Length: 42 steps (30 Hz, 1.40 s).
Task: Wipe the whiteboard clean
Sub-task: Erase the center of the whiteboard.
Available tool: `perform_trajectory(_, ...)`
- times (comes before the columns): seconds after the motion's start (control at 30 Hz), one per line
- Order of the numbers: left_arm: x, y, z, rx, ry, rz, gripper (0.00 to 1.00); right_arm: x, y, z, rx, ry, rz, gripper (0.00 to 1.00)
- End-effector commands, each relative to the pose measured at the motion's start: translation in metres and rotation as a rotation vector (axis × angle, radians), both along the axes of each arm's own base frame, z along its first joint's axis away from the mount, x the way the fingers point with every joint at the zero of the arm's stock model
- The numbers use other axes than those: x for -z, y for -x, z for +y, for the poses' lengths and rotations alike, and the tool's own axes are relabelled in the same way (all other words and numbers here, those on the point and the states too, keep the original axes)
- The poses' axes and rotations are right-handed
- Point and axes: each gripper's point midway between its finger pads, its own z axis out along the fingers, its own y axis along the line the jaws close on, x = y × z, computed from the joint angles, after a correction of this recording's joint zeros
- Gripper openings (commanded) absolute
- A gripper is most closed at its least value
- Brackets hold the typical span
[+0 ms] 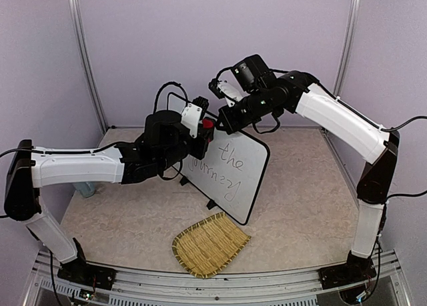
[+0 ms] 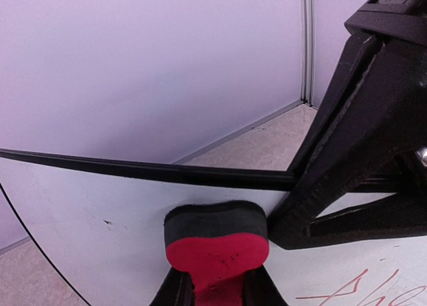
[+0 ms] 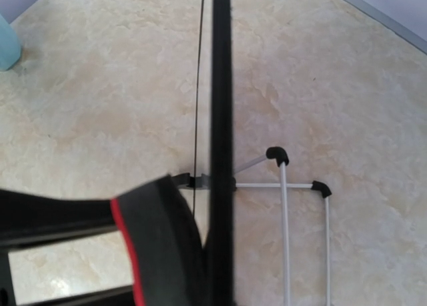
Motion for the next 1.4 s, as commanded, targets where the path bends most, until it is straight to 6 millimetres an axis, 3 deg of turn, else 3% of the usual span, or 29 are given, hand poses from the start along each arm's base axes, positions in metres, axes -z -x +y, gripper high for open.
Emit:
perform_trajectory(0.0,0.054,0.021,-0.03,0.122,-0.082,0.116,0.17,0.043,0.043,0.02,-0.235,0.126,0.059,0.0)
perform_trajectory(0.7,0.089,0.034,-0.013,0.094,-0.182,0.185,0.17,0.044,0.042,0.018,-0.227,0.133,0.057,0.0)
perform_trajectory(0.97,0.101,0.017,0.001,0.064,-0.141,0.238,0.16,0.042,0.043,0.018,-0.227,0.131,0.059,0.0)
perform_trajectory(1.07,0.09,0.01,0.01,0.053,-0.089,0.225,0.16,0.042,0.043,0.018,-0.225,0.131,0.057,0.0)
perform_trajectory(1.37,0.023,-0.014,0.038,0.009,0.021,0.112,0.17,0.043,0.043,0.018,-0.226,0.13,0.062,0.0)
